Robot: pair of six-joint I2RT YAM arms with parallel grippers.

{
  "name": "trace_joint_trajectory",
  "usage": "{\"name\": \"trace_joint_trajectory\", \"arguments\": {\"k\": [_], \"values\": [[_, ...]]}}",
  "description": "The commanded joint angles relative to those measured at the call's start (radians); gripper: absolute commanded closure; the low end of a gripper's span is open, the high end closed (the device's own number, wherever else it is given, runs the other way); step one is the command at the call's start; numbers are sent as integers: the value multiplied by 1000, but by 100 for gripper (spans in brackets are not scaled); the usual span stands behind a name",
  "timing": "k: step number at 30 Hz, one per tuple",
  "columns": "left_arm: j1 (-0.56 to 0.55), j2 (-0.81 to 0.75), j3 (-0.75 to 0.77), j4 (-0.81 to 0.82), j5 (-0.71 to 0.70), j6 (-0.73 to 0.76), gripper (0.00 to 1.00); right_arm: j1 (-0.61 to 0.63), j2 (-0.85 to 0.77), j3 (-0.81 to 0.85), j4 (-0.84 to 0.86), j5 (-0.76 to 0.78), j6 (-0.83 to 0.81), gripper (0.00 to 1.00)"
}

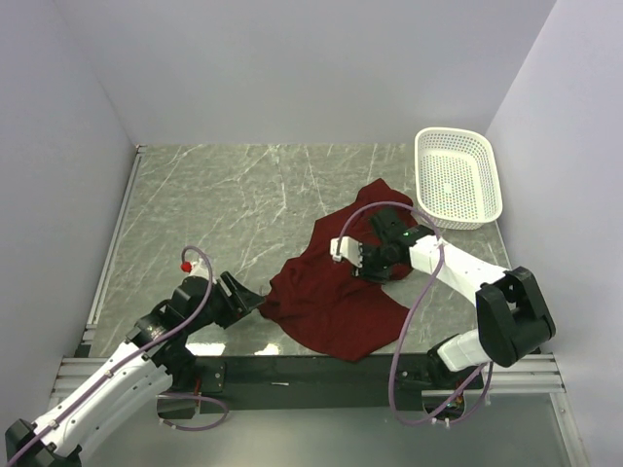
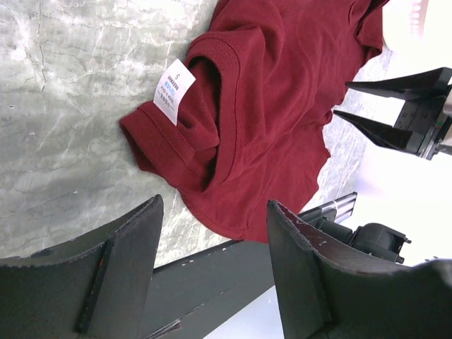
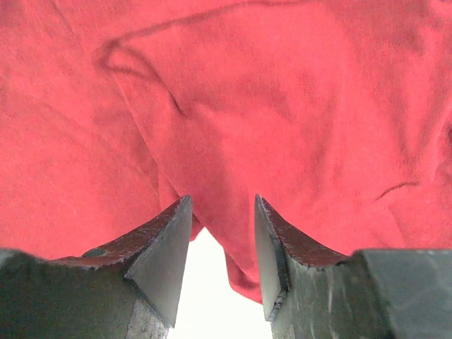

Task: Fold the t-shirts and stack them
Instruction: Flatten the tshirt out

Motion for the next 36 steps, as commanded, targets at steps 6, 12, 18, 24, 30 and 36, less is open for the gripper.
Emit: {"name": "trace_joint_trajectory", "arguments": {"k": [6, 12, 18, 24, 30, 36], "values": [[4, 29, -8, 47, 26, 2, 34, -24, 20, 28, -46, -72, -65, 52], [4, -3, -31, 47, 32, -16, 34, 19, 63, 26, -31, -74, -48, 52], [4, -3, -36, 47, 35, -21, 34, 32, 86, 31, -20, -64, -39, 56], [6, 3, -36, 48, 38, -16, 34, 32, 84, 31, -16, -55, -28, 75], [4, 6, -34, 51, 40, -15, 34, 30, 46, 46, -29, -60, -21, 84], [4, 15, -28, 53, 43, -8, 34, 29, 48, 68, -63, -84, -10, 82]]}}
